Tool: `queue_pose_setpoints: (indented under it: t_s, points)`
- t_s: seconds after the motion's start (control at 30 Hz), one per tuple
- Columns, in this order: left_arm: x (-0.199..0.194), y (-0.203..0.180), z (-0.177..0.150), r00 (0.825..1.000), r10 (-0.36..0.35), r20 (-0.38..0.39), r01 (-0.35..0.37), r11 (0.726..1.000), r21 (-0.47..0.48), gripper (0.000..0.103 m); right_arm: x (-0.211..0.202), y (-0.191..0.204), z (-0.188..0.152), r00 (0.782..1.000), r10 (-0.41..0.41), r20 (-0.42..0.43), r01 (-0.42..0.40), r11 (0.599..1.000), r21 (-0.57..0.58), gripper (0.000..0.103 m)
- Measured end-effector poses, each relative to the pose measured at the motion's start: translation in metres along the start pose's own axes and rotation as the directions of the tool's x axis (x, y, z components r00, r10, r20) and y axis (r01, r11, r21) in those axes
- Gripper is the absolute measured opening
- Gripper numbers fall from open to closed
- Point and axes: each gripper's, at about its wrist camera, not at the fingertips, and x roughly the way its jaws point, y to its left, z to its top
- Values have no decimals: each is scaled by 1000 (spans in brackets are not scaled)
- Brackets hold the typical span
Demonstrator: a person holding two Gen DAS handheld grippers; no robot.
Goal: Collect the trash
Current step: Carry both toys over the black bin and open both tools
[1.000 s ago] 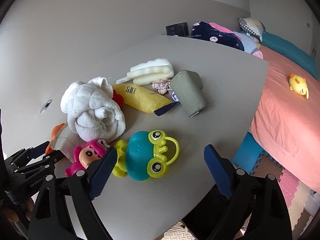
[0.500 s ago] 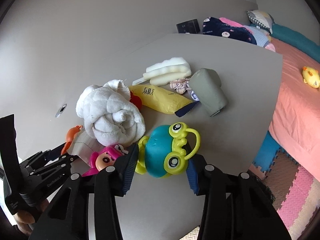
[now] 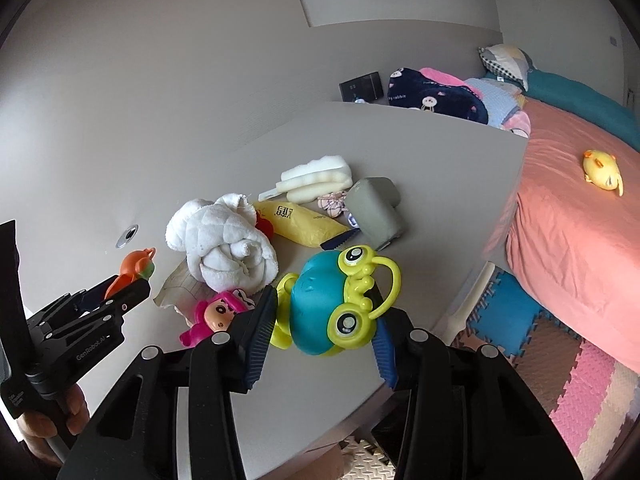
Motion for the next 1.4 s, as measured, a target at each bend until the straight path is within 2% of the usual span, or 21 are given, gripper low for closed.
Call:
queue_pose_setpoints:
  t_s: [0.2,0.4,0.6,0.87,1.13,1.4]
  points:
    - [-13,-34,0,998,-53,19,52,998,45,47,-26,-23,-5,999,-36,35,35,999,25,46]
    - [-25,-78,1,990,-138,25,134,985,108,47,-49,-53,-14,995,-83,63,79,995,62,46]
    - [-26,-132,-3,975,-223,-4,220,957,188,47,-72,-91,-24,986,-146,78,136,983,125,46]
    - [-21,-205,-11,947,-316,-62,320,903,286,47,-92,-143,-39,971,-228,66,209,953,219,46]
    - [-2,-253,-29,923,-354,-152,386,855,346,47,-100,-184,-52,957,-289,35,268,920,288,46]
    - [14,-277,-49,904,-356,-237,424,823,379,47,-89,-208,-62,949,-315,-18,304,895,326,46]
